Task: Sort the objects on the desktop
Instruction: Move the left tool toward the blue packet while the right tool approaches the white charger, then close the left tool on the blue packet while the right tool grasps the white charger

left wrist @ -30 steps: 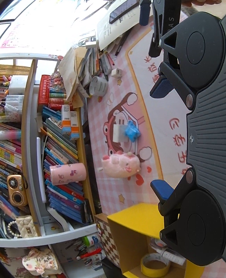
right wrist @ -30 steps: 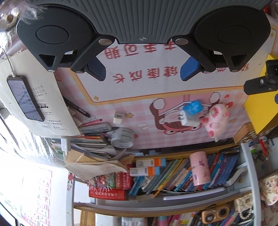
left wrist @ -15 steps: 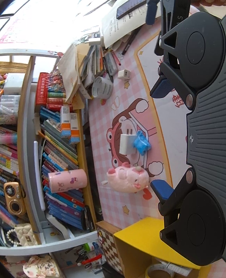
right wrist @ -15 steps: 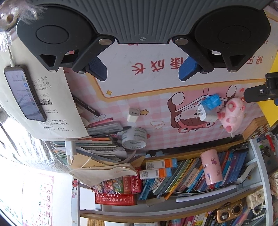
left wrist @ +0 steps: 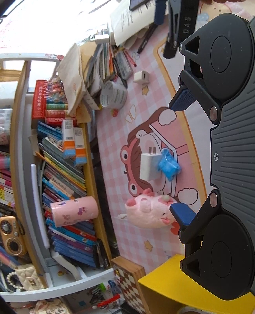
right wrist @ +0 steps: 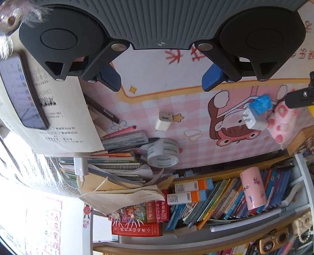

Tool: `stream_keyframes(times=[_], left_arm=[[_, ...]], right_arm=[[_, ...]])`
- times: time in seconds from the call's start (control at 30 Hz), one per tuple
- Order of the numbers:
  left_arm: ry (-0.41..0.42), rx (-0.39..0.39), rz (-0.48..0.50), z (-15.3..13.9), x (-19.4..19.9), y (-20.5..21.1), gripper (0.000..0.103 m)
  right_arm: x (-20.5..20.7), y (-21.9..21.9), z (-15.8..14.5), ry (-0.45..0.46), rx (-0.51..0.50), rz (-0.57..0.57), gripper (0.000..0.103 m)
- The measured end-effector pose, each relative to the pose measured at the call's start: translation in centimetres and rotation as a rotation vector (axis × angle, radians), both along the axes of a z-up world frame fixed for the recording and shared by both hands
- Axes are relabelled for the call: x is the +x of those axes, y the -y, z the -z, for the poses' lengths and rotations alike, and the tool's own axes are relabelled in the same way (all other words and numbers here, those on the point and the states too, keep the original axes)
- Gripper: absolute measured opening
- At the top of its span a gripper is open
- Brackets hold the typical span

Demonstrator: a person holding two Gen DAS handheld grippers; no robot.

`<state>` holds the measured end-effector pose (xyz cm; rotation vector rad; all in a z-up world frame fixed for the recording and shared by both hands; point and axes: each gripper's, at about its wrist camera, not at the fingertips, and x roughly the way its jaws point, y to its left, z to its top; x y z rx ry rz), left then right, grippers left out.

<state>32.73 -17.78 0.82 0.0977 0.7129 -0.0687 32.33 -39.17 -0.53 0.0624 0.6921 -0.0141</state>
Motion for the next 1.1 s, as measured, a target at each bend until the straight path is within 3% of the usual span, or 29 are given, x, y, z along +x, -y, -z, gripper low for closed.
stream_keyframes(times=[0.57, 0.7, 0.9, 1.0, 1.1], left_arm=[[-0.065, -0.003, -0.066, 5.0, 6.1, -1.0, 0.093], [-0.094, -0.004, -0.122, 6.1, 8.1, -1.3, 0.083], [-0.105, -0.003, -0.13, 7.0, 9.2, -1.0, 0.078], [-0.112, -0.01, -0.125, 7.2, 9.5, -1.0, 0.07], [-0.129, -0.01, -0.129, 7.7, 9.7, -1.3, 0.063]], right_arm=[[7.8, -2.4, 2.5, -0.002, -0.13, -0.12, 0.089], [10.0, -2.0, 3.2, -0.005, -0.139, -0.098, 0.088], [12.8, -1.2, 4.3, -0.051, -0.114, -0.085, 0.063], [13.4, -1.2, 4.6, -0.076, -0.098, -0.091, 0.049], [13.6, -1.2, 5.0, -0.095, -0.086, -0.094, 0.047]])
